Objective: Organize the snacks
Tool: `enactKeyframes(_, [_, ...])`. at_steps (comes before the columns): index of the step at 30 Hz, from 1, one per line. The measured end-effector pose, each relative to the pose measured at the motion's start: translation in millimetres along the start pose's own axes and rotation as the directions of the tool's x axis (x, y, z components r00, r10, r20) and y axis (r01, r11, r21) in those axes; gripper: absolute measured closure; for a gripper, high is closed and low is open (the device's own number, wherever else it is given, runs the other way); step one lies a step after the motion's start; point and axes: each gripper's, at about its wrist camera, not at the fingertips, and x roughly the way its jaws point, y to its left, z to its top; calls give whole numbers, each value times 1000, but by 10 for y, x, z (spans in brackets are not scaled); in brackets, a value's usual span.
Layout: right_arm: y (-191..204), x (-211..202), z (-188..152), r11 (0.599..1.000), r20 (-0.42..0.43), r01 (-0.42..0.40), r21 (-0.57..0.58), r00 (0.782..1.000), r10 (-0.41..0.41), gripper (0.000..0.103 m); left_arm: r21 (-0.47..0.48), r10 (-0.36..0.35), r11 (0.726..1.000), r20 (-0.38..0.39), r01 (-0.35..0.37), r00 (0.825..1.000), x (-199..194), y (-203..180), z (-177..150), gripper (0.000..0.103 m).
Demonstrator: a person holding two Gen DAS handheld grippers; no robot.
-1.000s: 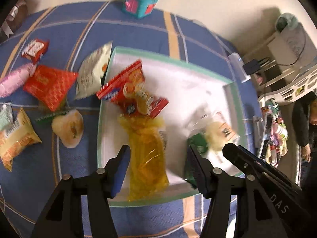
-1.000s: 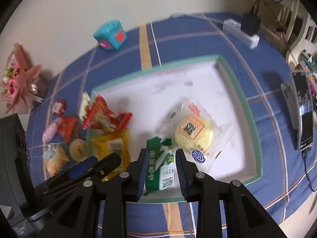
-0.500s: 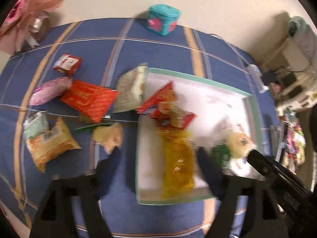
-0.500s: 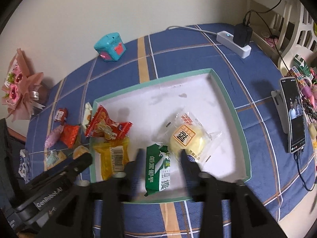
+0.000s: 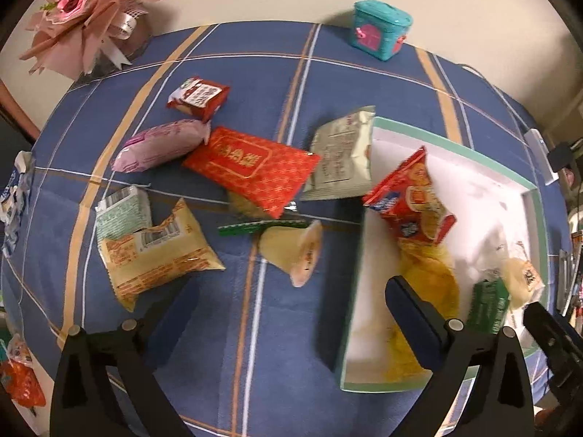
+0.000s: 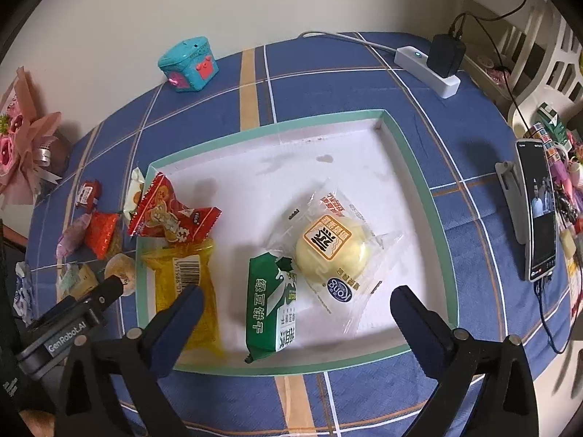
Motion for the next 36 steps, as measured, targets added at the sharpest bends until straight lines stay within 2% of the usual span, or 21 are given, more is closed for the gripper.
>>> enactKeyframes(7, [-15,14,12,999,11,3,52,1000,-3,0,4,5,1000,25,-5,1000,-59,83,17,1])
enactKeyframes(14, [248,-48,34,997,45,-64,35,997,62,0,-8,13,1000,32,-12,999,-109,363,55,1])
enactKeyframes(17, [464,-102,24,995,70,-102,-3,992,102,0,-62,38,997,39,-36,998,-159,628,68,1])
enactKeyframes(23, [1053,-142,-80,979,79,-159,-127,982,170,0,-200,108,975,66,-93,992,-310,1301,72,1])
enactKeyframes(29, [1597,-66,-227,949,37,-214,-232,973,229,0,-305,110,949,74,-83,991,-387,1782,40,1])
enactKeyframes(36, [1950,36,-312,930,19,-223,-294,971,239,0,-339,80,939,70,-52,994,-357,1944,66,1])
